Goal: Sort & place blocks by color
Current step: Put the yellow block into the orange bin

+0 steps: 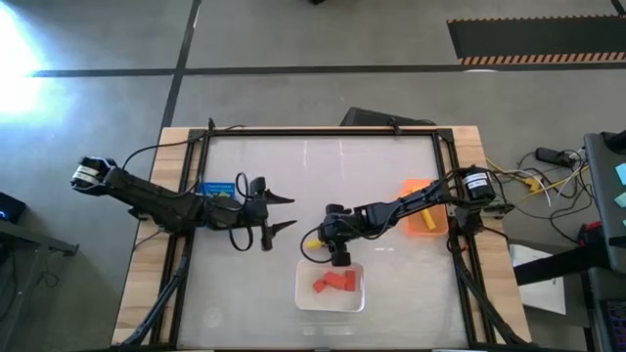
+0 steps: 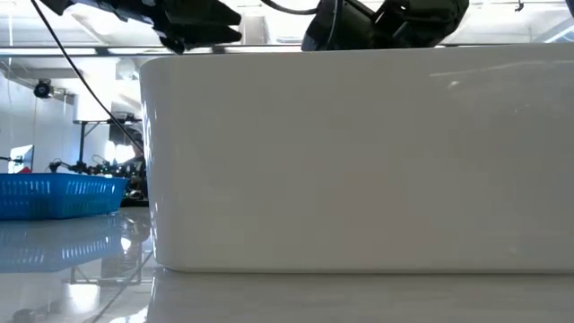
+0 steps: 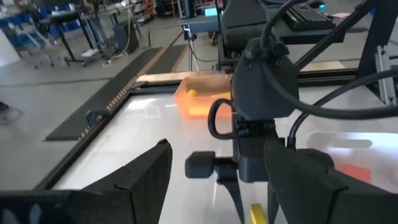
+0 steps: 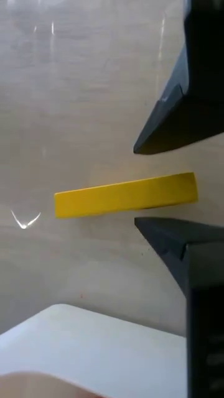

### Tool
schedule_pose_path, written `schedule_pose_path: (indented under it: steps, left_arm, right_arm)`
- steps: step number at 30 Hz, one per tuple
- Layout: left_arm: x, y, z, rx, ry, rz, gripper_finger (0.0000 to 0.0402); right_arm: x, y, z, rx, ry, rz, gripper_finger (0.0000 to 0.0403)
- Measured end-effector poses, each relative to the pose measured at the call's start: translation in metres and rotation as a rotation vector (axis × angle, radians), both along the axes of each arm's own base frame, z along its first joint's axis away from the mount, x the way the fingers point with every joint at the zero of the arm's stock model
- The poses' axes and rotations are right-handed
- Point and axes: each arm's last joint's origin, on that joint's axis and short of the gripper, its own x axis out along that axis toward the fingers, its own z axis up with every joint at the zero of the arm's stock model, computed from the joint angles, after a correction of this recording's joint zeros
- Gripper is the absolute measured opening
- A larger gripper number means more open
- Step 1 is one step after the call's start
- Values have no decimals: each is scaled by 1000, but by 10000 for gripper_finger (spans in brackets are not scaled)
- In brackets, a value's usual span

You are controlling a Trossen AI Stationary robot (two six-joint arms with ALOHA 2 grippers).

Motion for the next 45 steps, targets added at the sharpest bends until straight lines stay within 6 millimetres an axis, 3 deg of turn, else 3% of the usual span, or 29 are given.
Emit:
schedule_pose_path:
  steps: [8, 18, 25, 30, 37, 45]
  left_arm:
    - [1, 0, 8, 111, -15, -13, 238]
    - [0, 2, 8, 302, 15, 10, 238]
    - [-1, 2, 4, 310, 27, 8, 238]
    - [-1, 2, 3, 311, 33, 7, 238]
    - [-1, 2, 3, 311, 32, 7, 238]
    - [-1, 2, 3, 310, 31, 7, 238]
  right_arm:
    - [0, -2, 1, -3, 8, -11, 40]
    - [-4, -11, 9, 28, 38, -93, 49]
    - [-12, -17, 50, -63, 120, -235, 47]
    - [-41, -32, 79, -178, 323, -394, 46]
    - [-104, -54, 107, -223, 519, -746, 44]
    - [-183, -59, 106, -114, 511, -1232, 46]
